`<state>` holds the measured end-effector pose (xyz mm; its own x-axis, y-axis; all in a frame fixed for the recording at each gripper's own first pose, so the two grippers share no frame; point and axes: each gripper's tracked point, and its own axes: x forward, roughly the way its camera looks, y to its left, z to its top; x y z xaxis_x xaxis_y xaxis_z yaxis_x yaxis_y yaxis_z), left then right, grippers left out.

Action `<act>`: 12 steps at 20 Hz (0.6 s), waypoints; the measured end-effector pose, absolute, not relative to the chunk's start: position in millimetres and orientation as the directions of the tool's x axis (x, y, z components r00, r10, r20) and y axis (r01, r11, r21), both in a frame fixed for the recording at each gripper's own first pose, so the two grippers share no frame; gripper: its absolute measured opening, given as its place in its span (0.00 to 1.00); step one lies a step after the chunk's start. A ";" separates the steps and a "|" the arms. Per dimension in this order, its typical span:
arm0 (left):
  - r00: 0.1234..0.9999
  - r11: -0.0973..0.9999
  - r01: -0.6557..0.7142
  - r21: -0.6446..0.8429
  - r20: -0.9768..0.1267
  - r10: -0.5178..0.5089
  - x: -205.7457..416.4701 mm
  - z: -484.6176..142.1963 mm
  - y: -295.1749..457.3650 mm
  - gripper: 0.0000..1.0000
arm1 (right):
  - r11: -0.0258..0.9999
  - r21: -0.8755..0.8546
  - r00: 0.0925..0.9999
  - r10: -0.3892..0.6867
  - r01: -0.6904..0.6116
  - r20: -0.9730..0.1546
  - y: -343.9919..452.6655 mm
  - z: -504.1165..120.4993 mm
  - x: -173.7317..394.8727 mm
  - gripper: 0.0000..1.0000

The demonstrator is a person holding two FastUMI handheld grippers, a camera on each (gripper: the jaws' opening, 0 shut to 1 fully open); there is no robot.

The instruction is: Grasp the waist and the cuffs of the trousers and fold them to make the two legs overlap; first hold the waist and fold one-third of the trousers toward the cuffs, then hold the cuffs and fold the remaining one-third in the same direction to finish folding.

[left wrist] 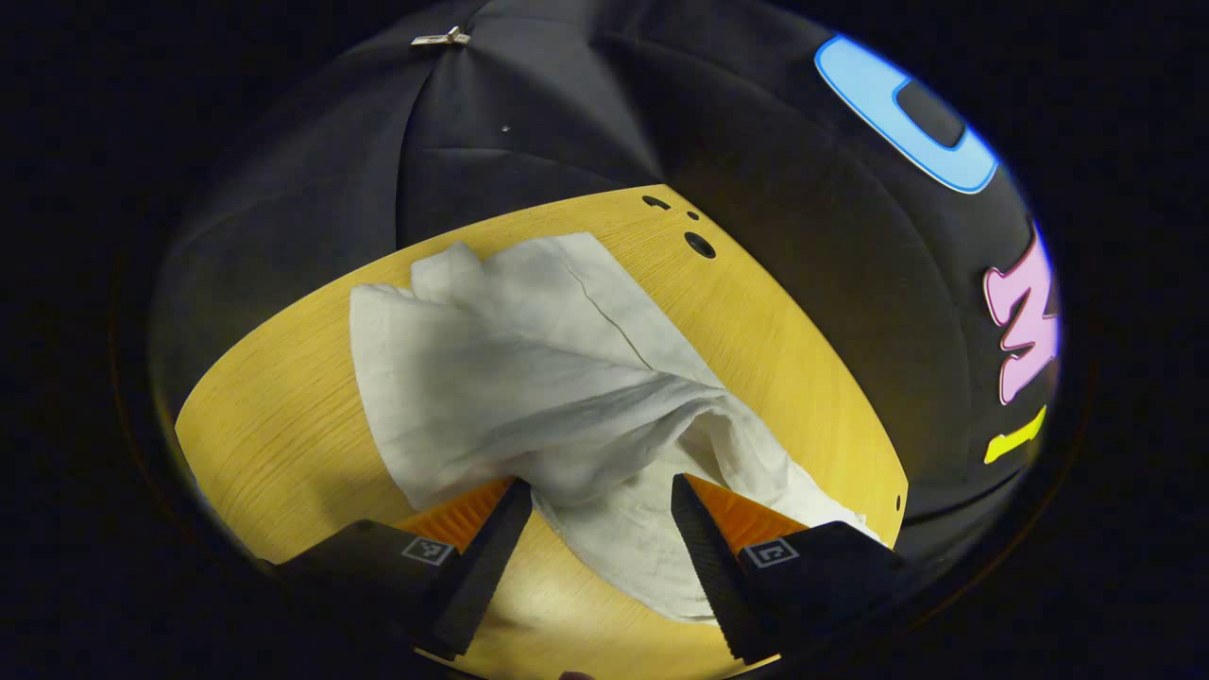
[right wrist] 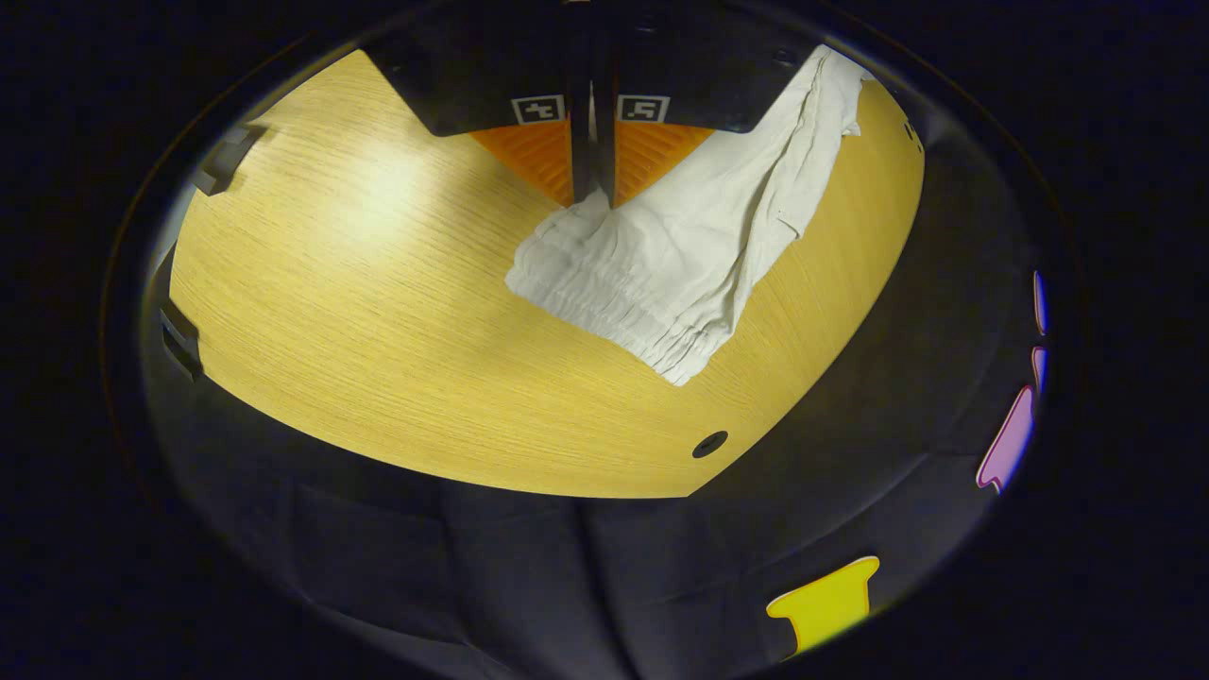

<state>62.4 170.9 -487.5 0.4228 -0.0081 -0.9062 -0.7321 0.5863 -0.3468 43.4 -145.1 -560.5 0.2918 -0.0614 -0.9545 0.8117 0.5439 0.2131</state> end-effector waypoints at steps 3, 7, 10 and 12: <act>0.317 0.642 -0.737 -0.211 -0.947 0.053 55.9 -504.5 180.9 0.72 | 0.555 0.215 0.296 -0.061 0.804 -0.953 -144.2 -561.2 43.4 0.05; 0.326 0.659 -0.719 -0.219 -0.944 0.043 63.7 -510.5 178.2 0.12 | 0.567 0.213 0.299 -0.063 0.796 -0.952 -144.9 -560.0 42.8 0.05; 0.346 0.636 -0.730 -0.252 -0.938 0.024 62.6 -509.9 177.2 0.08 | 0.584 0.220 0.317 -0.067 0.781 -0.946 -145.4 -559.8 42.5 0.06; 0.347 0.634 -0.727 -0.263 -0.938 0.008 62.3 -509.5 176.4 0.06 | 0.601 0.231 0.343 -0.078 0.766 -0.936 -146.5 -555.9 43.8 0.05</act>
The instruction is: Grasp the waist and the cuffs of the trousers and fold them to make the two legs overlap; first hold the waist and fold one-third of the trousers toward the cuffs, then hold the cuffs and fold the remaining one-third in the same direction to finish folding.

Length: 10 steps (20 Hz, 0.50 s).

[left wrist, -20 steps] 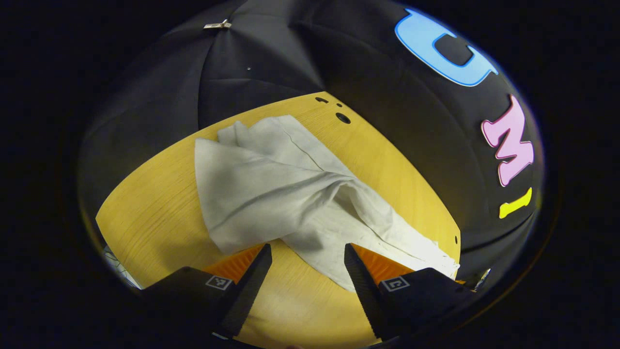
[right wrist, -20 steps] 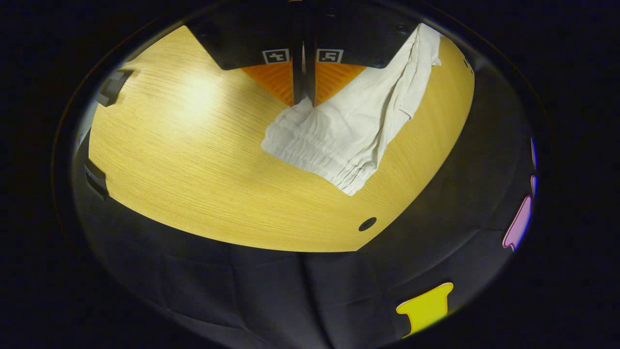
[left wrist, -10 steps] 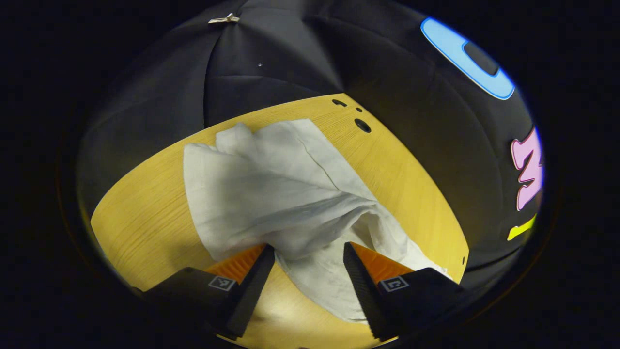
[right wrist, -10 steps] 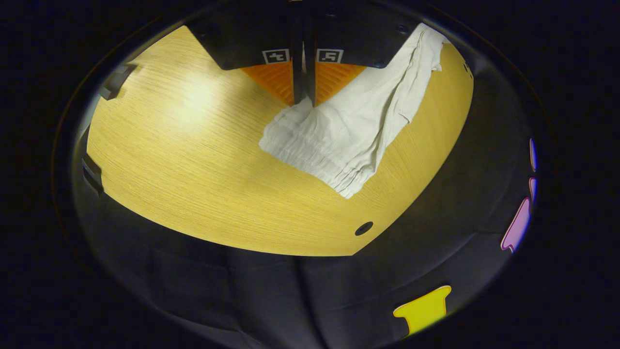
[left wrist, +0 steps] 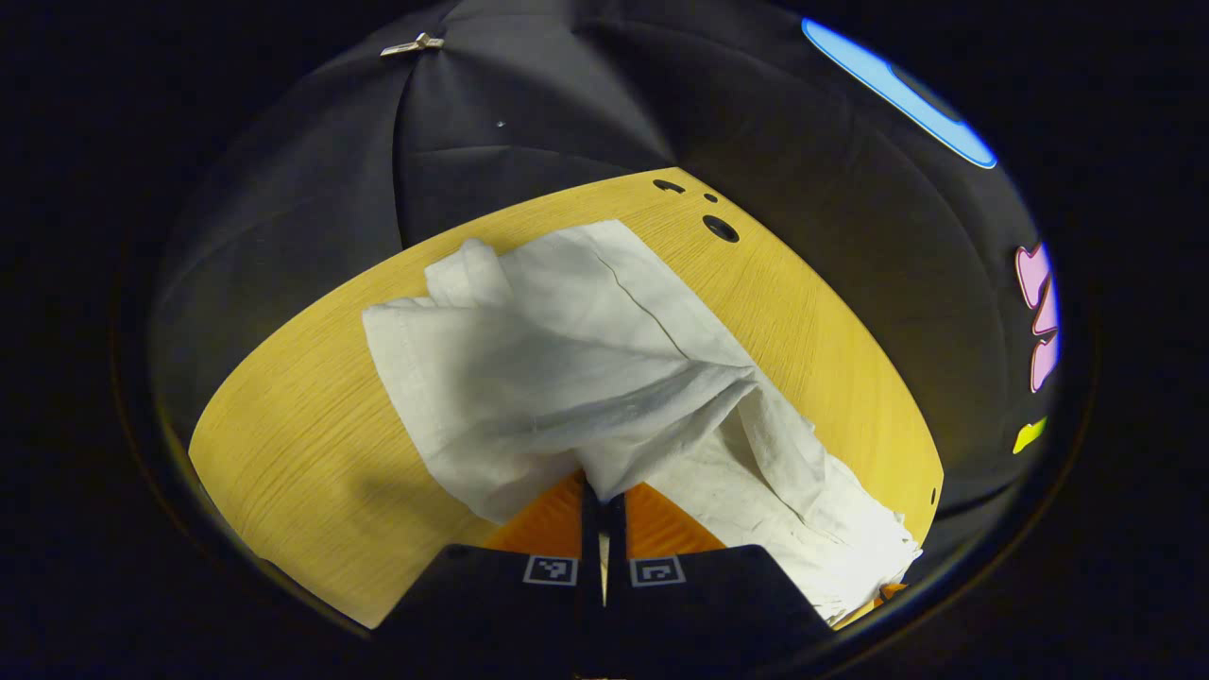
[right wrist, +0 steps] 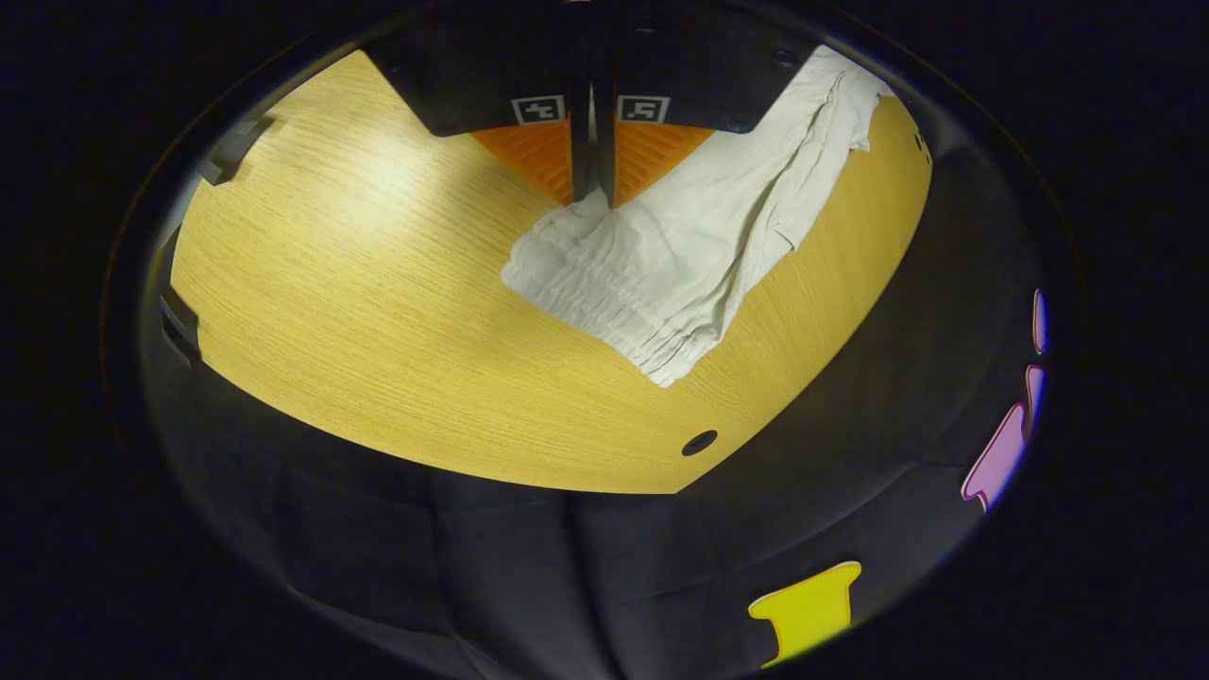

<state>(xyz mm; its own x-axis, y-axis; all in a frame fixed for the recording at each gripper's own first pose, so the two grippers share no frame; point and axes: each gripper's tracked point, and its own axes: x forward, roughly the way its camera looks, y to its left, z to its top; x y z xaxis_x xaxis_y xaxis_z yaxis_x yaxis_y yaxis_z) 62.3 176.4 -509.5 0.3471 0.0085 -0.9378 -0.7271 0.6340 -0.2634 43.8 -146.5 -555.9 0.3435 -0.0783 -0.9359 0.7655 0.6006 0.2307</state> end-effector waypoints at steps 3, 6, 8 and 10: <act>0.384 0.626 -0.718 -0.303 -0.923 -0.006 65.4 -503.8 175.7 0.06 | 0.593 0.265 0.405 -0.113 0.760 -0.907 -149.9 -539.4 45.5 0.05; 0.393 0.624 -0.713 -0.321 -0.919 -0.023 63.9 -501.6 174.5 0.06 | 0.603 0.298 0.452 -0.118 0.740 -0.884 -158.4 -510.1 49.3 0.05; 0.394 0.612 -0.721 -0.327 -0.919 -0.027 64.3 -501.9 174.3 0.06 | 0.604 0.338 0.502 -0.122 0.722 -0.856 -162.9 -488.3 59.9 0.05; 0.383 0.611 -0.723 -0.323 -0.923 -0.034 63.5 -503.1 173.7 0.06 | 0.636 0.357 0.551 -0.131 0.685 -0.824 -162.9 -461.4 70.4 0.05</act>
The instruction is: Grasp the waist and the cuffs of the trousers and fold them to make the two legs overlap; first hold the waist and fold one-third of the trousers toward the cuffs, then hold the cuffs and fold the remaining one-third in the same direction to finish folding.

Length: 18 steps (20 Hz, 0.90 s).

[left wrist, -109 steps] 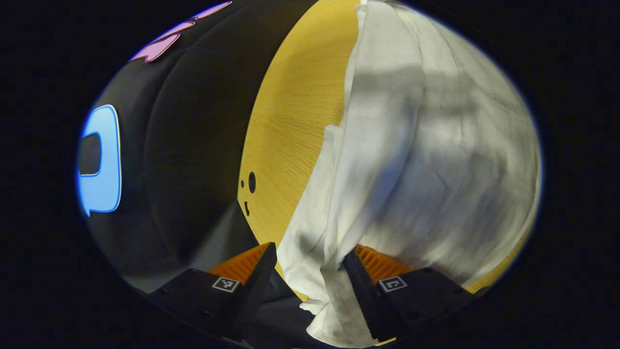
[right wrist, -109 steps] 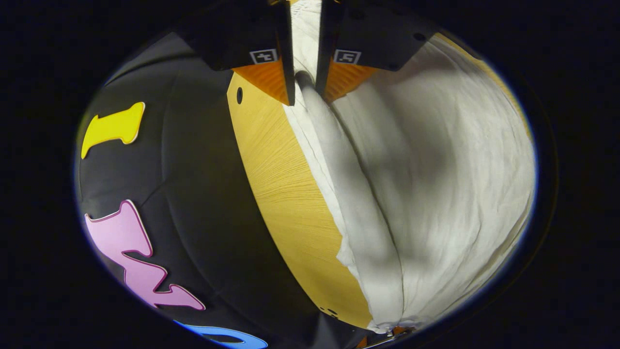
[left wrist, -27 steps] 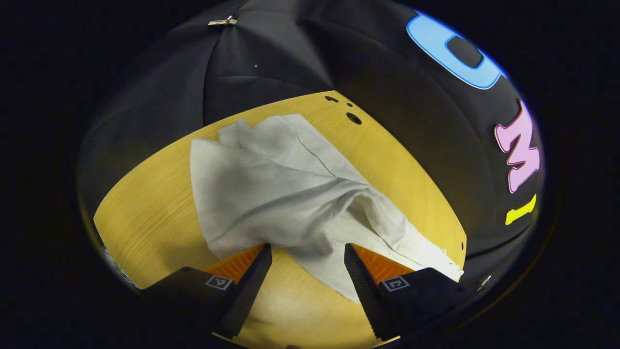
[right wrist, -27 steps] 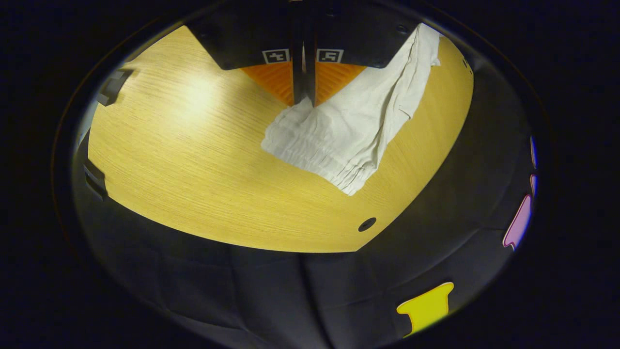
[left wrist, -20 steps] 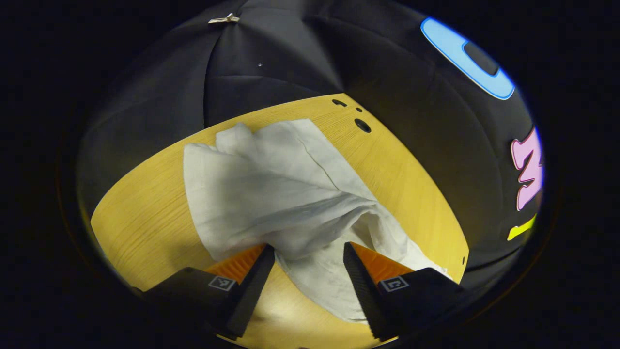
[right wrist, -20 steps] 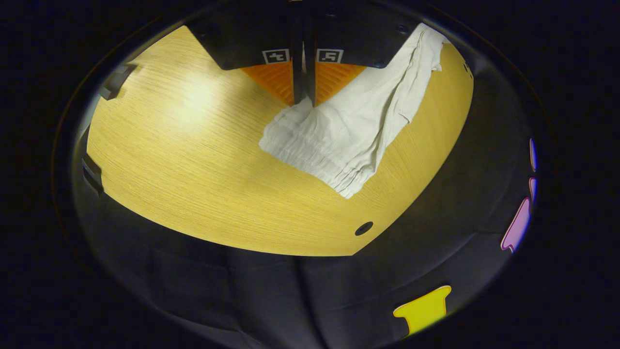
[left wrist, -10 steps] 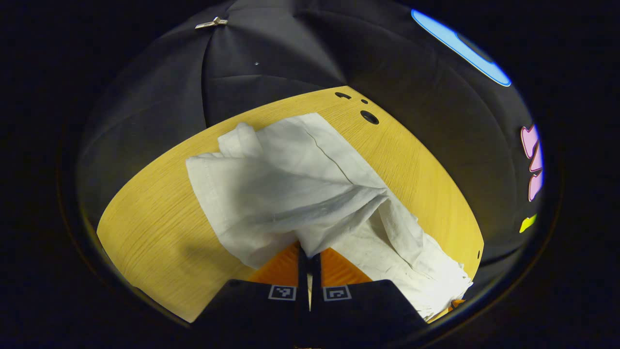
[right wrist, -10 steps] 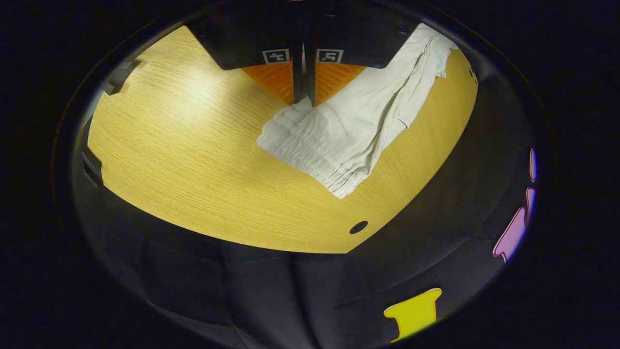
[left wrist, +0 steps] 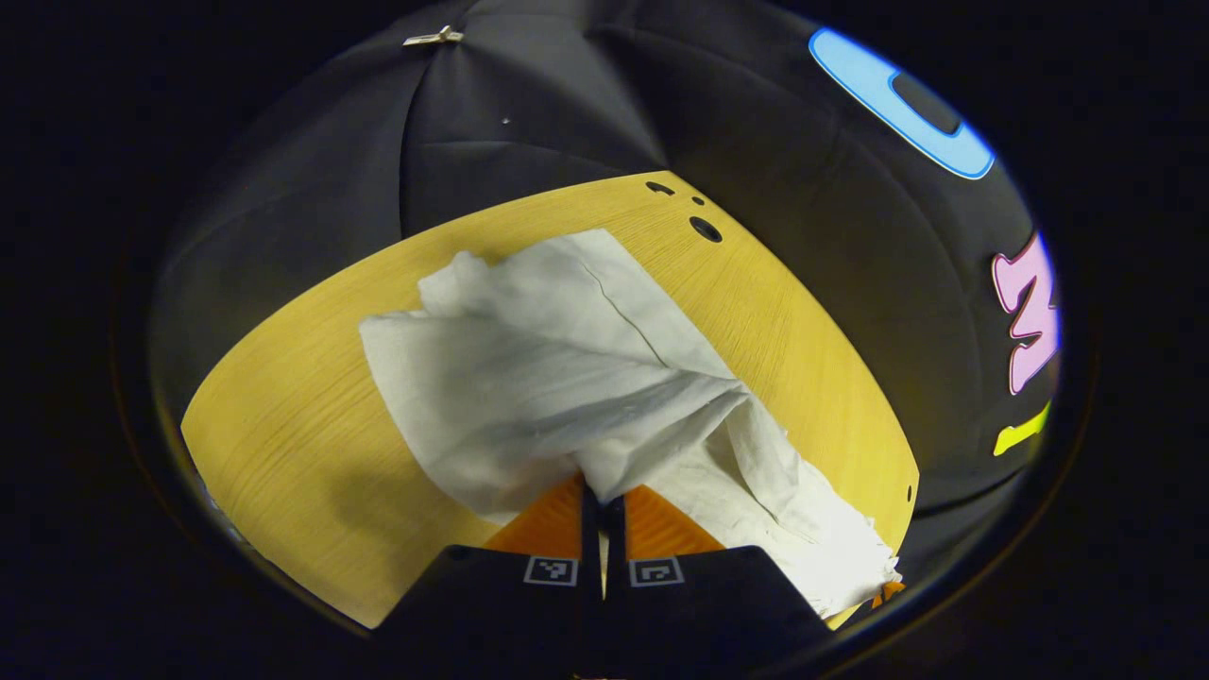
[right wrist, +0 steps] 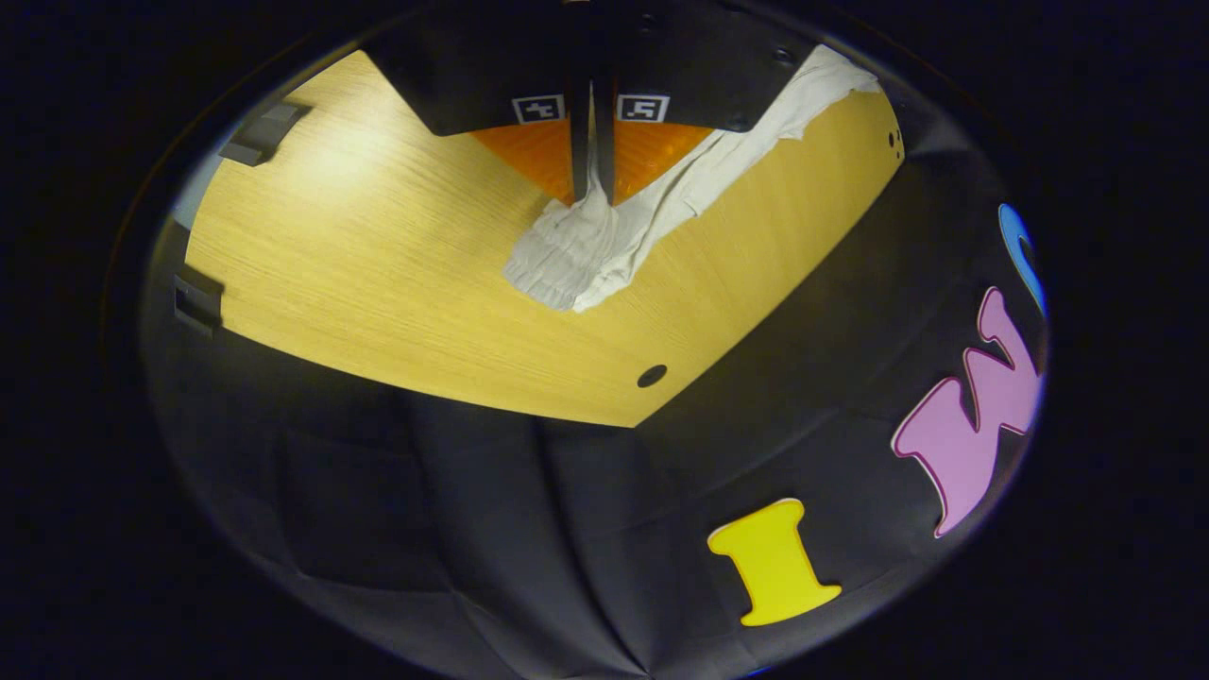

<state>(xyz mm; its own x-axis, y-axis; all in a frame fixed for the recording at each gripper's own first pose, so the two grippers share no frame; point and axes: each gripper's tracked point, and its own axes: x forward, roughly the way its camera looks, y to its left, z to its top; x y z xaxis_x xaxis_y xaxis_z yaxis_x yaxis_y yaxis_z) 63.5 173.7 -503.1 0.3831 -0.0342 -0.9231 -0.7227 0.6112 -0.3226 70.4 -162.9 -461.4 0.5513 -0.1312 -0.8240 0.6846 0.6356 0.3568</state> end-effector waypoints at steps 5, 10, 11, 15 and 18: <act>0.361 0.629 -0.713 -0.309 -0.931 -0.048 68.4 -504.7 174.2 0.06 | 0.771 0.361 0.661 -0.103 0.525 -0.743 -137.9 -391.1 90.9 0.05; 0.354 0.629 -0.715 -0.305 -0.934 -0.050 66.5 -506.1 172.7 0.05 | 0.856 0.343 0.716 -0.044 0.387 -0.697 -94.7 -357.1 105.7 0.05; 0.352 0.630 -0.715 -0.303 -0.935 -0.051 66.6 -505.5 172.6 0.06 | 0.870 0.345 0.731 -0.026 0.352 -0.682 -84.0 -348.3 110.4 0.05; 0.356 0.630 -0.713 -0.309 -0.933 -0.054 66.4 -505.8 173.7 0.06 | 0.899 0.379 0.783 0.071 0.218 -0.618 -29.6 -319.7 123.3 0.05; 0.361 0.624 -0.715 -0.315 -0.931 -0.057 65.9 -506.1 173.5 0.06 | 0.901 0.413 0.784 0.160 0.132 -0.599 16.8 -308.6 124.6 0.05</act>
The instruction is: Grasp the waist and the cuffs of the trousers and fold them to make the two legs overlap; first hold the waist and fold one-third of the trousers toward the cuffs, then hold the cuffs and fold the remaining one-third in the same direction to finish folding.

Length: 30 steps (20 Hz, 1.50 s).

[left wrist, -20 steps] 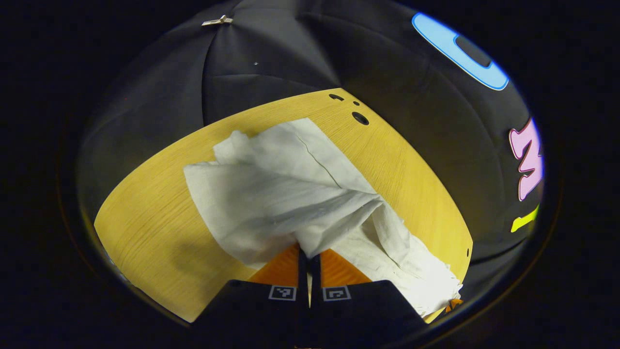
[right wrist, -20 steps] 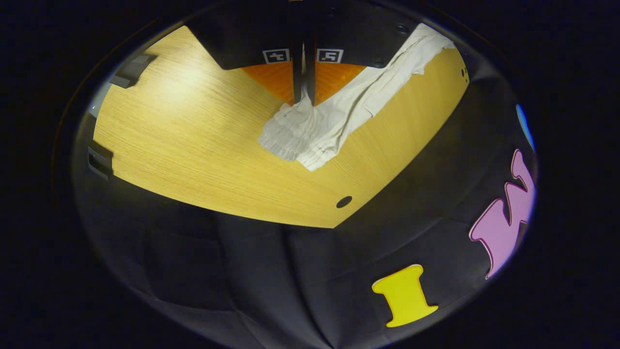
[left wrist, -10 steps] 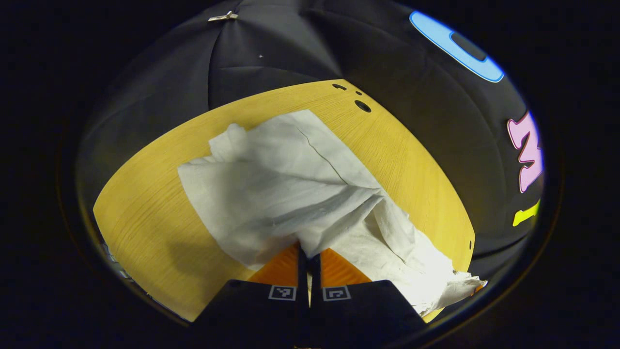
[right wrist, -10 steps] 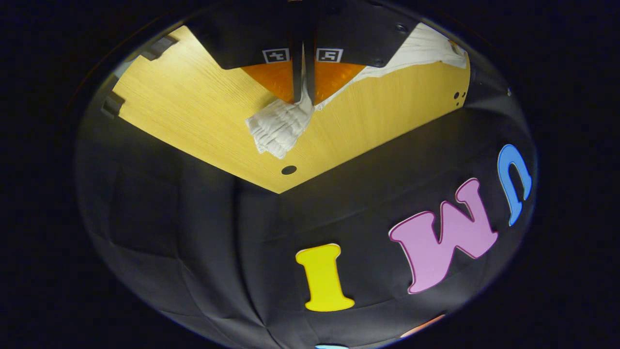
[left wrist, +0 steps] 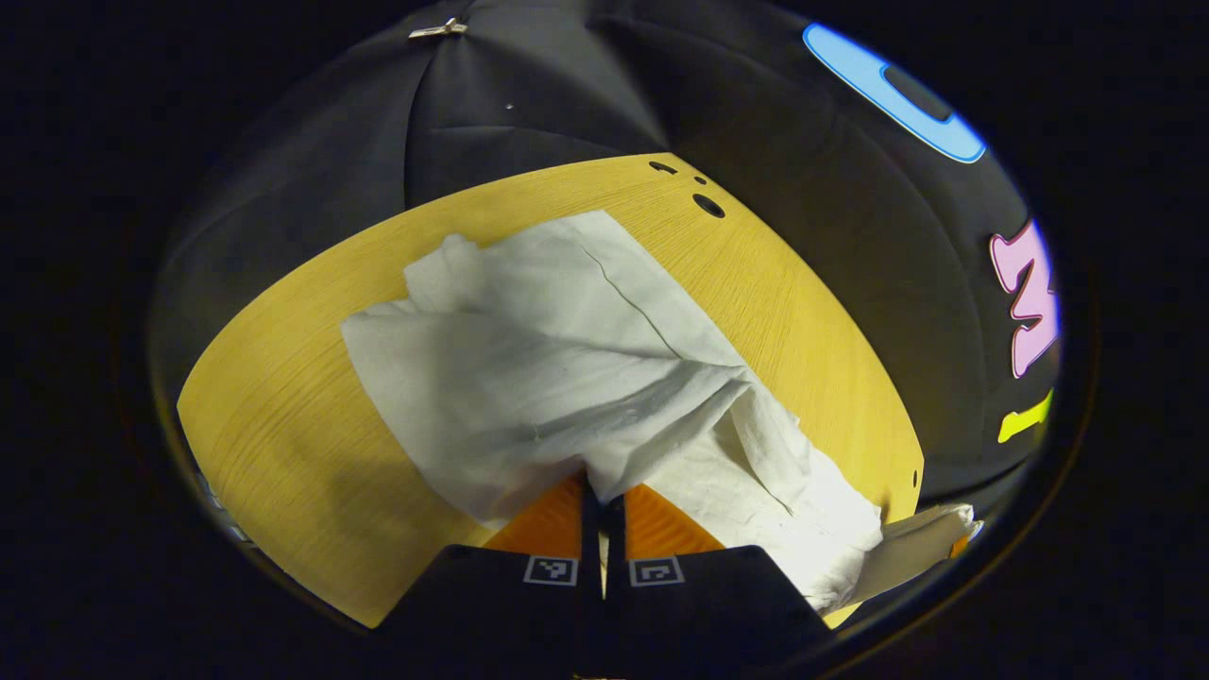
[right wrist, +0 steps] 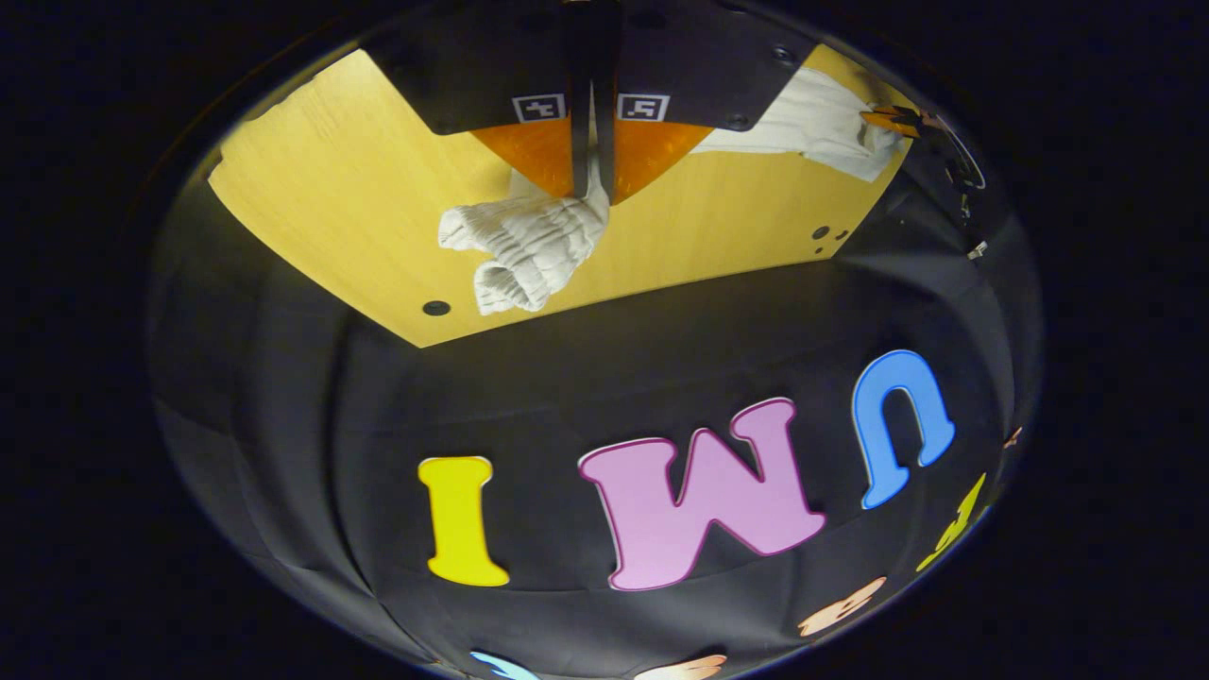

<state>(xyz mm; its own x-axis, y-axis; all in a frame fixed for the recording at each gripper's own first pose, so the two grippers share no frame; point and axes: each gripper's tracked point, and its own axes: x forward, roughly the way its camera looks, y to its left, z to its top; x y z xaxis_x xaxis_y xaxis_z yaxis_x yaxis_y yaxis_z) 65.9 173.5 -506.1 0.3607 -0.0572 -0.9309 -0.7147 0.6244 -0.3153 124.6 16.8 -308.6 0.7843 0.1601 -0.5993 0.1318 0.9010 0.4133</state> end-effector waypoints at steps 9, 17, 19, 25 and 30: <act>0.359 0.622 -0.719 -0.310 -0.932 -0.050 64.5 -505.8 174.0 0.06 | 0.901 0.428 0.712 0.345 -0.070 -0.612 141.2 -316.3 107.3 0.05; 0.363 0.617 -0.722 -0.313 -0.931 -0.047 63.8 -505.2 173.8 0.06 | 0.884 0.408 0.539 0.464 -0.229 -0.703 209.9 -364.7 58.2 0.05; 0.358 0.620 -0.724 -0.304 -0.933 -0.040 63.4 -505.2 174.6 0.06 | 0.864 0.452 0.479 0.501 -0.223 -0.721 222.5 -375.7 44.9 0.10; 0.359 0.614 -0.728 -0.305 -0.933 -0.039 63.8 -506.1 173.7 0.06 | 0.783 0.606 0.373 0.609 -0.140 -0.700 254.2 -374.8 19.4 0.38; 0.376 0.582 -0.745 -0.326 -0.926 -0.037 65.2 -505.3 174.5 0.06 | 0.780 0.614 0.388 0.606 -0.120 -0.694 239.8 -362.9 20.6 0.34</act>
